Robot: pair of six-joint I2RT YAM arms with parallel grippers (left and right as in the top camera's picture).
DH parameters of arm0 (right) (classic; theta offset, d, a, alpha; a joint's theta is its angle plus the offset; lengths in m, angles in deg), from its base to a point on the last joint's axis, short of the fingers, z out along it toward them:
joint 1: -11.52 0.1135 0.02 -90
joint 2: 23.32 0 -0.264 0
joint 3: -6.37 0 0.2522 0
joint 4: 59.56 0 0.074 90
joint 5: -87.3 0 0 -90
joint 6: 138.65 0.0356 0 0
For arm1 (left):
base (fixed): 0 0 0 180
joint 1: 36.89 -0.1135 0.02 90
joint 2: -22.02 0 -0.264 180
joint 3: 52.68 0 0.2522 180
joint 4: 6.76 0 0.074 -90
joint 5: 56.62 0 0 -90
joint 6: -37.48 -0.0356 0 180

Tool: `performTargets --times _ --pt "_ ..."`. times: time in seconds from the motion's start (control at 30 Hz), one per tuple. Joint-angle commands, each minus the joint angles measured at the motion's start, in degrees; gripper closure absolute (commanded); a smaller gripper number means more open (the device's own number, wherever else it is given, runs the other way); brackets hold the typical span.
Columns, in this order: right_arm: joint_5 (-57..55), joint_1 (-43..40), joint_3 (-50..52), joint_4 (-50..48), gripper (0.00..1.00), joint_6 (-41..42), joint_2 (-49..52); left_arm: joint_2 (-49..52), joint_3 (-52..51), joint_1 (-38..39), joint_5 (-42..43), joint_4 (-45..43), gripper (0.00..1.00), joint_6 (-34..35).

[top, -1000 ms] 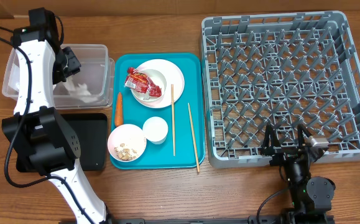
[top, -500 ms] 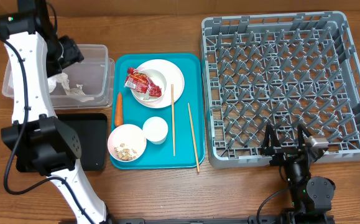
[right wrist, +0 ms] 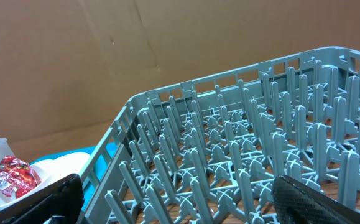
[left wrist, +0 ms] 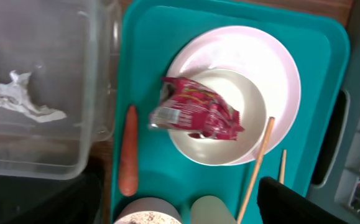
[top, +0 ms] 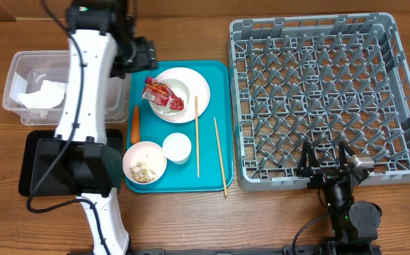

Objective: Sort waste into correct bins and load items into the dishwasher
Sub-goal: 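Reach the left gripper to the red snack wrapper on the plate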

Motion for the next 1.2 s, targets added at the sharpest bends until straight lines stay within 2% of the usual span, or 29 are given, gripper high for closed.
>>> performTargets --times 0.0,0.37,0.5,0.77,0.93,0.97,1.0,1.03,1.17 --pt "-0.52 -0.15 0.59 -0.15 0.0 0.2 -0.5 -1.22 0.5 2.86 -5.57 -0.39 0.2 -1.99" --pt "-0.52 -0.15 0.59 -0.15 0.0 0.2 -0.5 3.08 0.48 3.82 -7.1 -1.79 0.24 -4.63" --pt "-0.52 -0.15 0.59 -0.15 0.0 0.2 -0.5 7.87 0.48 3.85 -7.08 -2.19 0.25 -7.43" --pt "-0.52 -0.15 0.59 -0.15 0.0 0.2 -0.5 16.0 0.48 3.39 -6.71 -3.08 0.25 -8.09" --pt "-0.52 -0.15 0.59 -0.15 0.0 0.2 -0.5 18.36 0.48 3.37 -6.73 -3.89 0.3 -8.48" --pt "-0.52 -0.15 0.59 -0.15 0.0 0.2 -0.5 18.49 0.48 3.37 -6.73 -3.93 0.32 -8.48" --pt "-0.52 -0.15 0.59 -0.15 0.0 0.2 -0.5 18.53 0.48 3.37 -6.75 -4.02 0.41 -8.48" --pt "-0.52 -0.15 0.59 -0.15 0.0 0.2 -0.5 18.53 0.5 3.37 -6.75 -4.07 0.46 -8.48" --pt "-0.52 -0.15 0.59 -0.15 0.0 0.2 -0.5 18.51 0.5 3.34 -7.13 -4.04 0.75 -8.48"
